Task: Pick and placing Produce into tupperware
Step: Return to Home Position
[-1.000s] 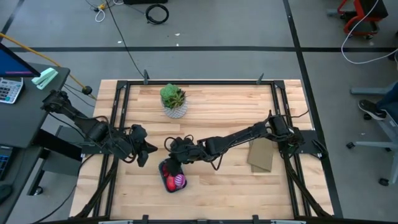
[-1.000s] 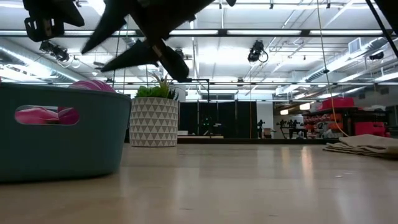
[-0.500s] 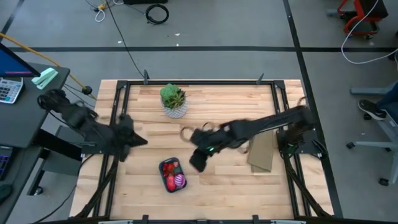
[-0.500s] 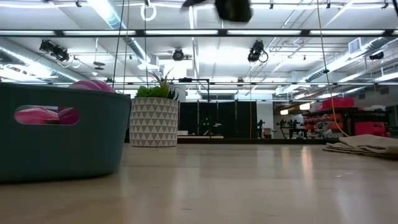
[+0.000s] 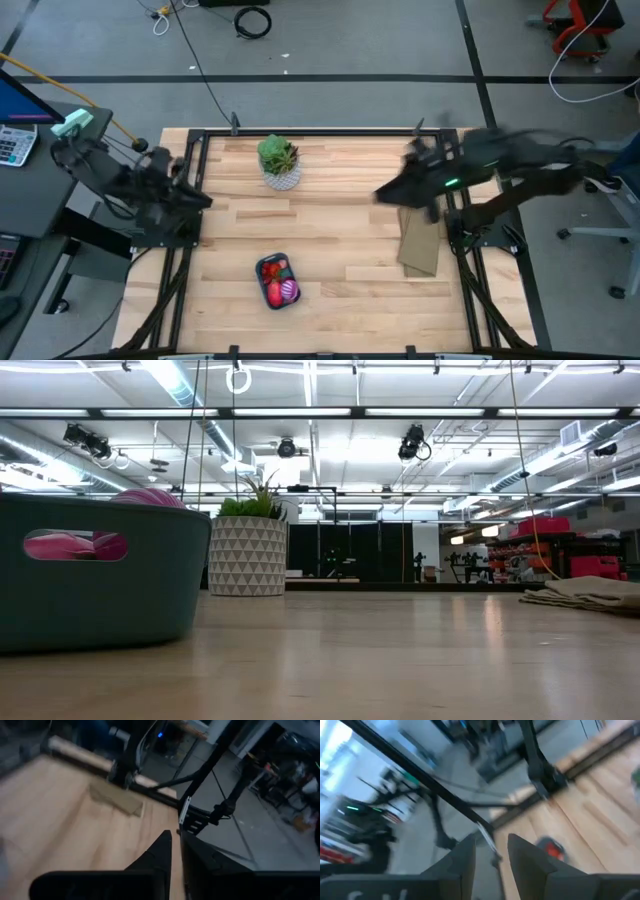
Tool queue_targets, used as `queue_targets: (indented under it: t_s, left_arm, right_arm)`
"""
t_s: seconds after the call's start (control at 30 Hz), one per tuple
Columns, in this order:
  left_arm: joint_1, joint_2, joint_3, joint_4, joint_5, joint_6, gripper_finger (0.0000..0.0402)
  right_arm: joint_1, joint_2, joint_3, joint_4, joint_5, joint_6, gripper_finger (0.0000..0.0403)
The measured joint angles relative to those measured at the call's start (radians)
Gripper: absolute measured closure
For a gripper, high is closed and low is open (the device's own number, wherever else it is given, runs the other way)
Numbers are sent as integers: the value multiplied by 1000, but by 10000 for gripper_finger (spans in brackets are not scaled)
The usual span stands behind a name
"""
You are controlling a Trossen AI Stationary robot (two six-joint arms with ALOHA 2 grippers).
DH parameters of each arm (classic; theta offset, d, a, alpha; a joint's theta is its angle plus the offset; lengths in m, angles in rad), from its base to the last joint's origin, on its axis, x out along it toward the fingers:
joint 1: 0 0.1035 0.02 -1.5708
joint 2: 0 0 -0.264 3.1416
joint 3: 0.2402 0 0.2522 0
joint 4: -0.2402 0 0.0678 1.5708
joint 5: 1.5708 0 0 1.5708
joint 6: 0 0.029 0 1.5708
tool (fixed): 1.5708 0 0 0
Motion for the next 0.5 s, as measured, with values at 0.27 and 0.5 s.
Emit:
queue_targets:
  t_s: [0.27, 0.5]
  left_arm:
    - [2, -47, 136, -34, -7, 288, 365]
    - [4, -208, 175, -25, -49, 239, 357]
  right_arm:
    - [11, -266, 0, -51, -9, -204, 281]
    - [40, -392, -148, 39, -120, -425, 281]
